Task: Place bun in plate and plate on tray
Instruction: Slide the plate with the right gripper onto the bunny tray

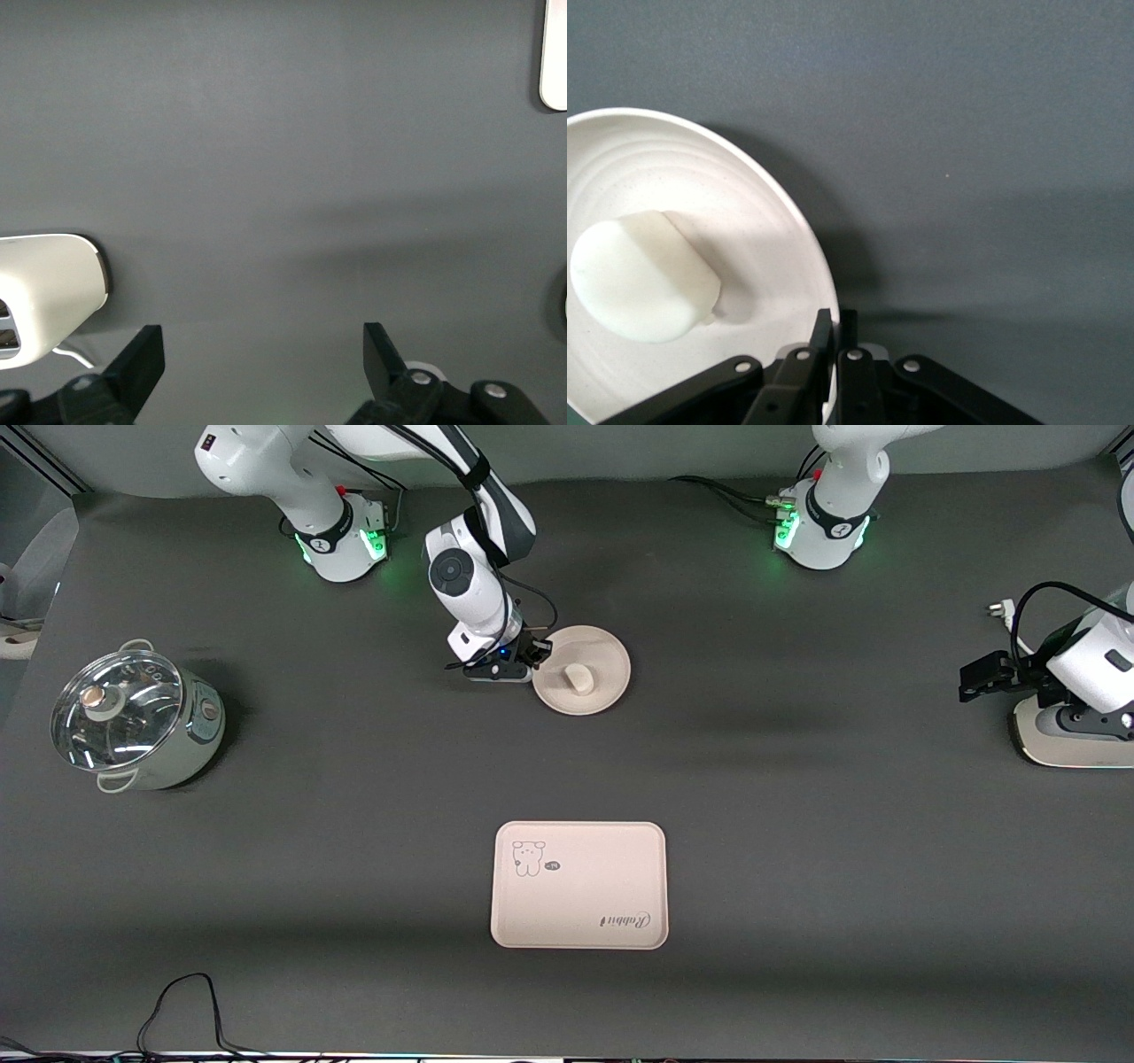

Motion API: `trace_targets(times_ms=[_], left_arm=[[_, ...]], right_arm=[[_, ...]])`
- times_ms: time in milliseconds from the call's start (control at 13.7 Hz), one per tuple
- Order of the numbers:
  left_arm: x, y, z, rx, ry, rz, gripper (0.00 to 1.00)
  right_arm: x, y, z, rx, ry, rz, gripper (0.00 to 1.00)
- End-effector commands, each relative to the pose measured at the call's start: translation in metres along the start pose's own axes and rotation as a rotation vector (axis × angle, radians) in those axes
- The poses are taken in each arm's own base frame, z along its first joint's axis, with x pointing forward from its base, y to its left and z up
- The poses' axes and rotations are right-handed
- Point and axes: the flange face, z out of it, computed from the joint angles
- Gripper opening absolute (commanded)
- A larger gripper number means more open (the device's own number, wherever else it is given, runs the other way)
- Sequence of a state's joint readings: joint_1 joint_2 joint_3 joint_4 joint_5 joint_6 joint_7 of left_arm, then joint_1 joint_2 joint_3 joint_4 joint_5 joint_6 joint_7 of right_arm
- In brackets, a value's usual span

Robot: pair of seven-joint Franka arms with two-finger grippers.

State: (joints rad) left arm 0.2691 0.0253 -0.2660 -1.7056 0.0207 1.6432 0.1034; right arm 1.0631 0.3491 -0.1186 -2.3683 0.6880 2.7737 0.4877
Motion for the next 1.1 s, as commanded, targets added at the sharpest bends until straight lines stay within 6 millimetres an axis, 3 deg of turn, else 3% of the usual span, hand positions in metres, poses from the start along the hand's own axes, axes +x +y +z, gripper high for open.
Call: trace_targets(times_ms=[0,365,511,731,1023], left_arm=[[-0.010,0.001,-0.005,0.000,0.013,-0.011,1.00],[-0.010,0.001,-0.004,0.000,0.010,-0.010,1.00],[-0.010,0.002,-0.004,0.000,0.008,-0.010,1.00],[-0.011,0.002,-0.004,0.000,0.007,-0.010,1.00],[-0.011,0.002,-0.006,0.001,0.009,-0.010,1.00]], right_arm=[[0.015,0.008,-0.012,0.003,-0.029,0.039,0.00],[0.054,0.023,-0.065,0.032,-0.117,0.030,0.00],[0.078,0.024,-0.091,0.044,-0.160,0.019,0.00],[0.125,0.012,-0.143,0.030,-0.162,-0.010,0.00],[0.190,-0.018,-0.174,0.031,-0.096,0.000,0.00]])
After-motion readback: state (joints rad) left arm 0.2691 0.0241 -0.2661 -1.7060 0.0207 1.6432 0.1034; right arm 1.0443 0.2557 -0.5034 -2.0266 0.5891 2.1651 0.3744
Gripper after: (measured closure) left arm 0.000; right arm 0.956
